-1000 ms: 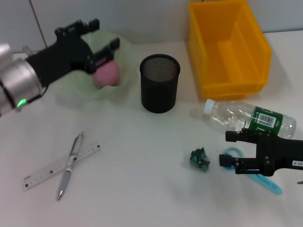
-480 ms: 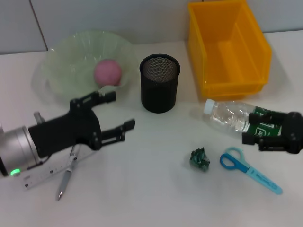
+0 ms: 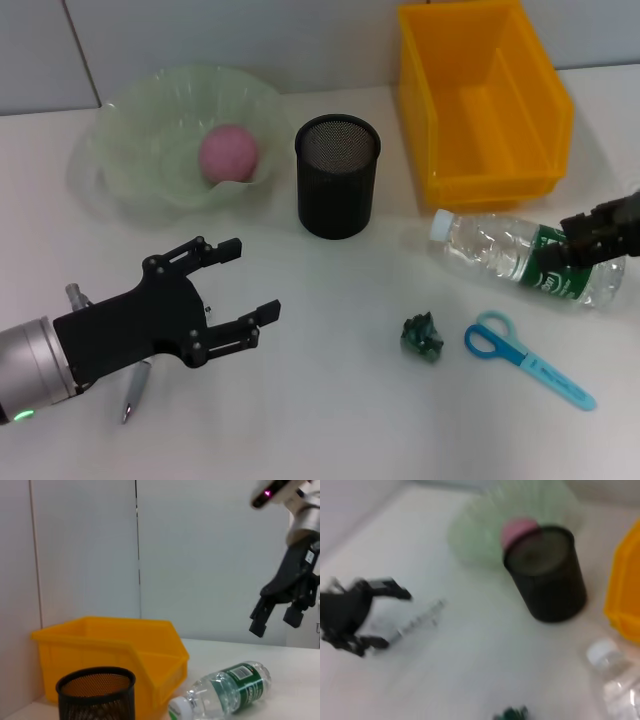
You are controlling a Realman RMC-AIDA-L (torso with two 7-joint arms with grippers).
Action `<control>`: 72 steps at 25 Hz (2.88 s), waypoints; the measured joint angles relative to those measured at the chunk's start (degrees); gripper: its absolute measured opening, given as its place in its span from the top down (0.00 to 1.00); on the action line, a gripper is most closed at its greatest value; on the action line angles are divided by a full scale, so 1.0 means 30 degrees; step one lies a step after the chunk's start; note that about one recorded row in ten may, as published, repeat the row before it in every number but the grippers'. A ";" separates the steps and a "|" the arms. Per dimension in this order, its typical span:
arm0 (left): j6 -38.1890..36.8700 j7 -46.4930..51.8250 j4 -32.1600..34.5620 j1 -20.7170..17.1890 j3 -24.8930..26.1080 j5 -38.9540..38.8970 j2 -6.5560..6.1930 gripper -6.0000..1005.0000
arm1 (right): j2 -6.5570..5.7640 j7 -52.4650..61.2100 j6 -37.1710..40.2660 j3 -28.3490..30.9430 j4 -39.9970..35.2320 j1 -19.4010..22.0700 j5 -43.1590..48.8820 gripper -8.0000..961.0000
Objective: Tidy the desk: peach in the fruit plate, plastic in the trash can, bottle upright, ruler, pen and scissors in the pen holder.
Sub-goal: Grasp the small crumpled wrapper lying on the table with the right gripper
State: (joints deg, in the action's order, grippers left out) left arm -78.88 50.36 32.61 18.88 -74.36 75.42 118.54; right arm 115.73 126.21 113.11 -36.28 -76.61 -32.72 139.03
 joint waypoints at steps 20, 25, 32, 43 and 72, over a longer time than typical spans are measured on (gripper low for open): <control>0.0222 -0.0239 -0.0341 0.0074 -0.0528 0.0144 -0.0055 0.19 | 0.1082 0.4713 -0.3445 -0.8970 0.2876 -0.3990 0.4647 0.12; 0.0223 -0.0237 -0.0381 0.0125 -0.0527 0.0146 -0.0057 0.19 | 0.1122 0.5365 -0.5020 -1.0697 0.3884 -0.4116 0.4570 0.12; 0.0222 -0.0233 -0.0412 0.0126 -0.0528 0.0179 -0.0056 0.19 | 0.1194 0.5944 -0.6227 -1.2301 0.5058 -0.4545 0.3812 0.12; 0.0357 -0.0233 -0.0411 0.0216 -0.0527 0.0557 -0.0048 0.19 | 0.1222 0.6363 -0.7381 -1.3911 0.6910 -0.5509 0.3104 0.12; 0.0422 -0.0223 -0.0440 0.0274 -0.0543 0.0586 -0.0034 0.19 | 0.1267 0.6863 -0.7995 -1.5236 0.7579 -0.5729 0.3103 0.13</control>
State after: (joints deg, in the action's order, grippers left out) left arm -77.62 49.69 31.29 19.70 -75.98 77.17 118.44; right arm 119.53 146.80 89.13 -81.98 -53.87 -49.91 148.34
